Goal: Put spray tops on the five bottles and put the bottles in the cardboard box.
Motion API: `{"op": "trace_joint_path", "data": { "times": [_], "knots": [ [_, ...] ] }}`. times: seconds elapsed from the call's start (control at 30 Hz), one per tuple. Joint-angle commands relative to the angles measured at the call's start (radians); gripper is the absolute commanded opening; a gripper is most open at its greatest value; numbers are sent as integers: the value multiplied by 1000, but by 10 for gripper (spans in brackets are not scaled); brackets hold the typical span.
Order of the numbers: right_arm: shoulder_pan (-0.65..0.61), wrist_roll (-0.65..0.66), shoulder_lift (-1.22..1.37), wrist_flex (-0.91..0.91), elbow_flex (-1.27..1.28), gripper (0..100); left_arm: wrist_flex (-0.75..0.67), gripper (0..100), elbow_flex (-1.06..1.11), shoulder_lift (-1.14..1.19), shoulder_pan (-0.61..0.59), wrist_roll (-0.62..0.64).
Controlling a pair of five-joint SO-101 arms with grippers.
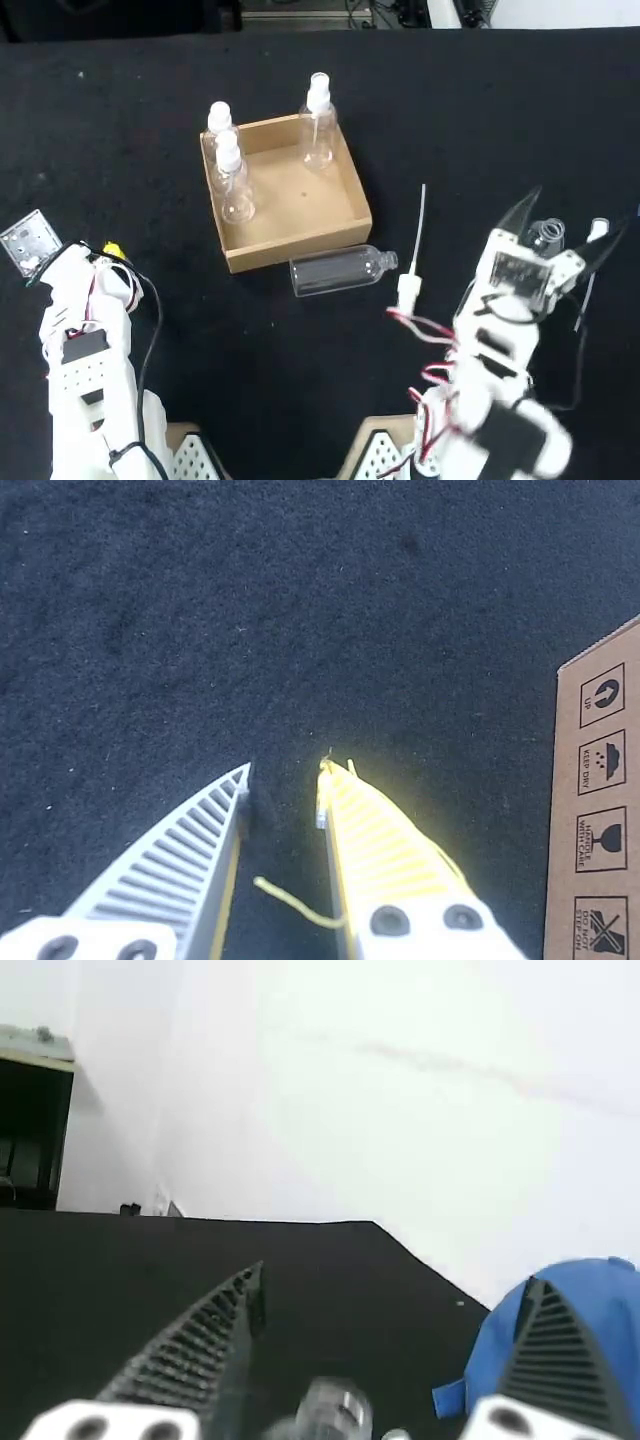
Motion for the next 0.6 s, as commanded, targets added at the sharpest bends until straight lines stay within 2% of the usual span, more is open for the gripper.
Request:
{"op": "trace_joint_path", "data": {
  "times": [0.0,0.1,0.2,0.27,0.4,0.57],
  "knots": [
    [6,6,-248,456,-180,342,-23,95,-8,-15,-7,-8],
    [6,6,-407,852,-352,342,-23,95,-8,-15,-7,-8],
    [38,12,-493,1151,-499,342,-23,95,-8,-15,-8,-8],
    [61,8,-490,1232,-575,342,-23,95,-8,-15,-10,-8],
    [120,37,-403,1286,-690,338,-23,95,-8,-15,-8,-8],
    [235,61,-163,1470,-935,206,-23,95,-8,-15,-5,-8]
  ]
}}
